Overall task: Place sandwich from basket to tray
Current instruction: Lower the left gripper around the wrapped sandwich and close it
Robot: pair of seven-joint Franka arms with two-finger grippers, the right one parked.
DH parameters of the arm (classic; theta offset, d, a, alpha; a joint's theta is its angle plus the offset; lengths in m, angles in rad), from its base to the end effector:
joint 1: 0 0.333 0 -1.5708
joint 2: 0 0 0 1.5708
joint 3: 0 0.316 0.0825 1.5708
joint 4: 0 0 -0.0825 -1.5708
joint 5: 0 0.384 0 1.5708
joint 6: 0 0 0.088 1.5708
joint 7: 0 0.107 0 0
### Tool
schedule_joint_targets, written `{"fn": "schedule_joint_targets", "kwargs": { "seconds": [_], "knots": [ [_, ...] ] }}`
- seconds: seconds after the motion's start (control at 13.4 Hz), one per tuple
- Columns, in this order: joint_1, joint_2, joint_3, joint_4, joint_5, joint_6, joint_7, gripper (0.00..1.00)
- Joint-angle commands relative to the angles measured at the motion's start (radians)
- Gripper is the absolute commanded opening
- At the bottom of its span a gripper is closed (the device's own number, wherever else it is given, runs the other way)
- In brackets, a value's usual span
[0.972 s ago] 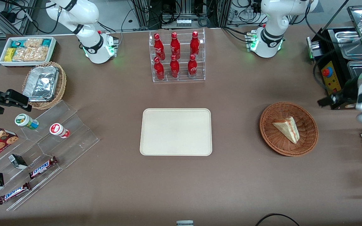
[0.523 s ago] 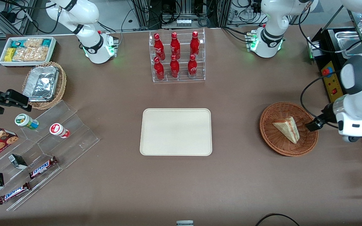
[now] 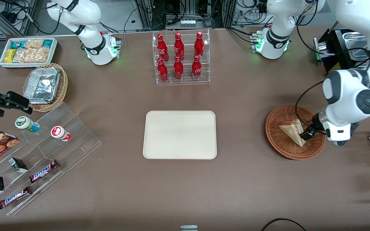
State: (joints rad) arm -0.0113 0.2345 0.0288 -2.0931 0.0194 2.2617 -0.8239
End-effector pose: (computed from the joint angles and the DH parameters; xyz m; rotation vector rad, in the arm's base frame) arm 0.5702 0.0102 0.3050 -2.8337 -1.2451 0.0808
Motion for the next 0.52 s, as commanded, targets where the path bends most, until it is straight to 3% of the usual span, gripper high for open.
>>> {"fn": "schedule_joint_targets", "kwargs": {
  "seconds": [0.0,0.45],
  "knots": [
    [-0.009,-0.026,-0.003,-0.097,0.008,0.113,-0.057,1.00],
    [-0.015,-0.017,-0.006,-0.172,0.008,0.225,-0.057,1.00]
  ]
}}
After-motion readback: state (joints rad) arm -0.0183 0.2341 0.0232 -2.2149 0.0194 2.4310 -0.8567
